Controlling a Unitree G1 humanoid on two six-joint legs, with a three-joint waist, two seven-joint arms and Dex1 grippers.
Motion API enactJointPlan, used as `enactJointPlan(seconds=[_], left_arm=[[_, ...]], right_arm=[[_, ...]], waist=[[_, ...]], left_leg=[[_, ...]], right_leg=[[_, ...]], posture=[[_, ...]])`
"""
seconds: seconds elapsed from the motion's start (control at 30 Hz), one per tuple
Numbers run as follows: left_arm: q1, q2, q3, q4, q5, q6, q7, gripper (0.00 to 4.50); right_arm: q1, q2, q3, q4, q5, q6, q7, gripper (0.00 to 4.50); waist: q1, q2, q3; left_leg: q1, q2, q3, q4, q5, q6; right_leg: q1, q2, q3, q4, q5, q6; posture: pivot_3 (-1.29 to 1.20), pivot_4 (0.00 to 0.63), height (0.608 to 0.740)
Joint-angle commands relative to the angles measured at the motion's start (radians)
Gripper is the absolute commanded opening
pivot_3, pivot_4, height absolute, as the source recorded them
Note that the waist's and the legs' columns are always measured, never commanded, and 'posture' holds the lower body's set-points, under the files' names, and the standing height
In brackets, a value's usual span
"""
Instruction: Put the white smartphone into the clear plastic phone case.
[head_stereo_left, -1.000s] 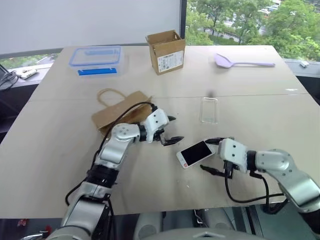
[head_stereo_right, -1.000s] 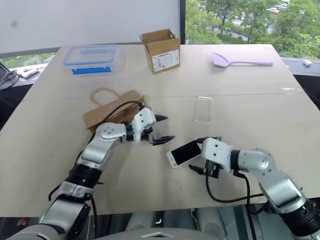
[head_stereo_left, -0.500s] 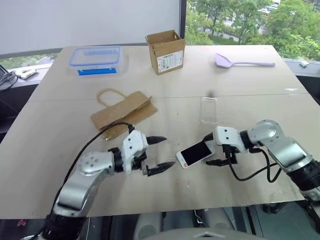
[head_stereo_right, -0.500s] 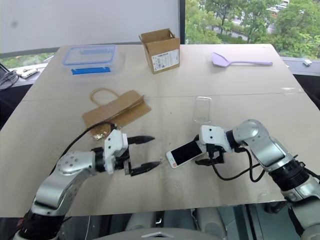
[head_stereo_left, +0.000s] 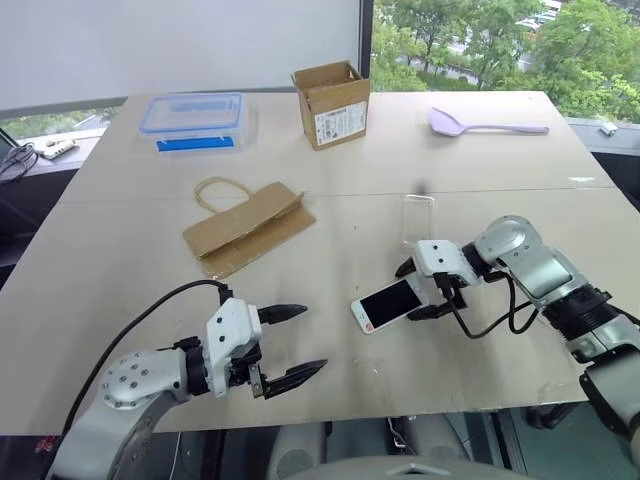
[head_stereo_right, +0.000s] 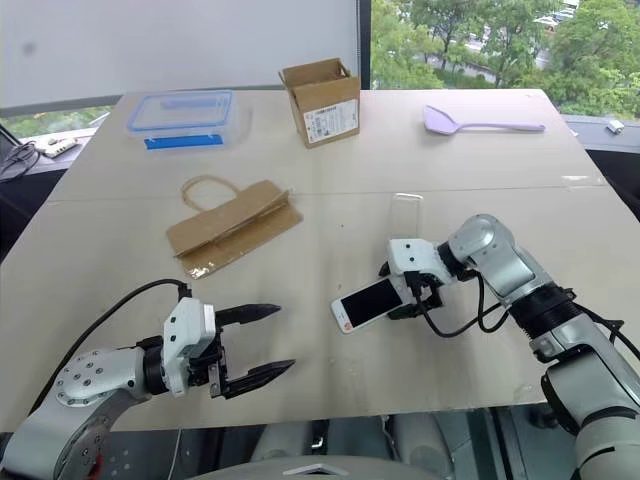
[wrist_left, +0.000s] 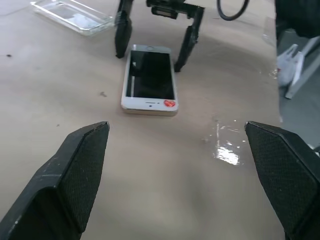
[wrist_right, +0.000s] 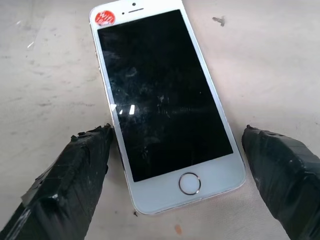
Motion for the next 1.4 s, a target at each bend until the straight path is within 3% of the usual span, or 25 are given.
enactJointPlan(seconds=[0.03, 0.07, 0.2, 0.37, 0.53, 0.63, 0.73, 0.93, 1.0, 1.07, 1.23, 1.4], left_arm=[[-0.011, -0.006, 0.006, -0.007, -0.007, -0.031, 0.012, 4.5], [-0.021, -0.007, 0.0, 0.006, -0.004, -0.033, 0.014, 4.5], [-0.09, -0.021, -0.032, 0.057, -0.004, -0.003, 0.045, 4.5], [-0.248, -0.044, -0.111, 0.149, -0.008, 0.035, 0.048, 4.5], [-0.563, -0.107, -0.246, 0.403, 0.035, 0.023, -0.045, 4.5], [-0.691, -0.146, -0.296, 0.544, 0.06, -0.001, -0.105, 4.5], [-0.834, -0.193, -0.357, 0.743, 0.139, -0.086, -0.16, 4.5], [-1.108, -0.313, -0.449, 1.189, 0.298, -0.329, -0.253, 4.5], [-1.199, -0.363, -0.447, 1.326, 0.326, -0.395, -0.262, 4.5], [-1.27, -0.398, -0.446, 1.437, 0.357, -0.463, -0.272, 4.5], [-1.441, -0.461, -0.472, 1.694, 0.453, -0.627, -0.336, 4.5], [-1.588, -0.53, -0.488, 1.879, 0.573, -0.671, -0.256, 4.5]], right_arm=[[0.035, -0.002, 0.026, 0.041, -0.042, 0.006, 0.016, 3.31], [0.05, -0.008, 0.014, 0.022, -0.037, 0.016, 0.005, 2.93], [0.169, -0.059, -0.069, -0.143, -0.018, 0.078, -0.069, 2.92], [0.446, -0.136, -0.272, -0.504, 0.049, 0.301, -0.24, 2.91], [0.85, -0.128, -0.611, -0.88, 0.093, 0.542, -0.455, 2.78], [0.966, -0.142, -0.693, -0.94, 0.093, 0.531, -0.488, 2.78], [1.003, -0.182, -0.728, -0.906, 0.083, 0.454, -0.483, 2.78], [0.907, -0.253, -0.714, -0.717, 0.108, 0.351, -0.453, 2.78], [0.873, -0.262, -0.723, -0.683, 0.148, 0.332, -0.426, 3.81], [0.864, -0.273, -0.733, -0.668, 0.16, 0.309, -0.416, 4.48], [0.916, -0.263, -0.834, -0.747, 0.191, 0.314, -0.446, 4.48], [0.944, -0.164, -1.001, -0.986, 0.368, 0.453, -0.535, 4.48]], waist=[[0.001, 0.0, 0.0], [0.001, 0.0, 0.0], [0.011, -0.001, -0.002], [0.04, 0.0, -0.002], [0.068, 0.002, -0.001], [0.051, 0.002, -0.001], [0.03, 0.0, 0.0], [0.025, -0.001, 0.001], [0.027, -0.002, 0.001], [0.028, -0.002, 0.001], [0.031, -0.002, 0.002], [0.029, -0.002, 0.002]], left_leg=[[0.0, 0.0, 0.0, 0.0, 0.0, 0.0], [0.0, 0.0, 0.0, 0.0, 0.0, 0.0], [-0.001, 0.0, 0.0, 0.0, 0.0, 0.0], [-0.005, -0.002, 0.0, 0.0, 0.0, 0.0], [-0.008, -0.01, -0.002, 0.0, 0.0, 0.0], [-0.008, -0.009, 0.0, 0.001, 0.0, 0.0], [-0.007, -0.009, 0.002, 0.002, 0.0, 0.0], [-0.007, -0.01, 0.0, 0.002, 0.0, 0.0], [-0.008, -0.01, 0.0, 0.001, 0.0, 0.0], [-0.011, -0.01, -0.001, 0.001, 0.0, 0.001], [-0.016, -0.01, -0.003, 0.001, -0.001, 0.003], [-0.02, -0.01, -0.005, 0.002, -0.002, 0.003]], right_leg=[[0.0, 0.0, 0.0, 0.0, 0.0, 0.0], [0.0, 0.0, 0.0, 0.0, 0.0, 0.0], [0.0, -0.001, -0.001, 0.0, 0.001, -0.001], [-0.001, -0.001, -0.002, -0.002, 0.001, -0.003], [-0.001, -0.007, -0.007, -0.002, -0.002, 0.002], [0.001, -0.007, -0.006, -0.002, -0.004, 0.004], [0.001, -0.007, -0.004, -0.002, -0.004, 0.004], [0.002, -0.005, -0.004, -0.001, -0.004, 0.005], [0.001, -0.004, -0.003, -0.002, -0.004, 0.004], [-0.001, -0.004, -0.003, -0.002, -0.003, 0.003], [-0.003, -0.003, -0.005, -0.004, -0.001, 0.006], [-0.005, -0.003, -0.007, -0.006, -0.001, 0.007]], posture=[[0.0, 0.15, 0.74], [0.0, 0.15, 0.74], [0.0, 0.15, 0.74], [0.0, 0.15, 0.74], [0.0, 0.15, 0.74], [0.0, 0.15, 0.74], [0.0, 0.15, 0.74], [0.0, 0.15, 0.74], [0.0, 0.15, 0.74], [0.0, 0.15, 0.74], [0.0, 0.15, 0.74], [0.0, 0.15, 0.74]])
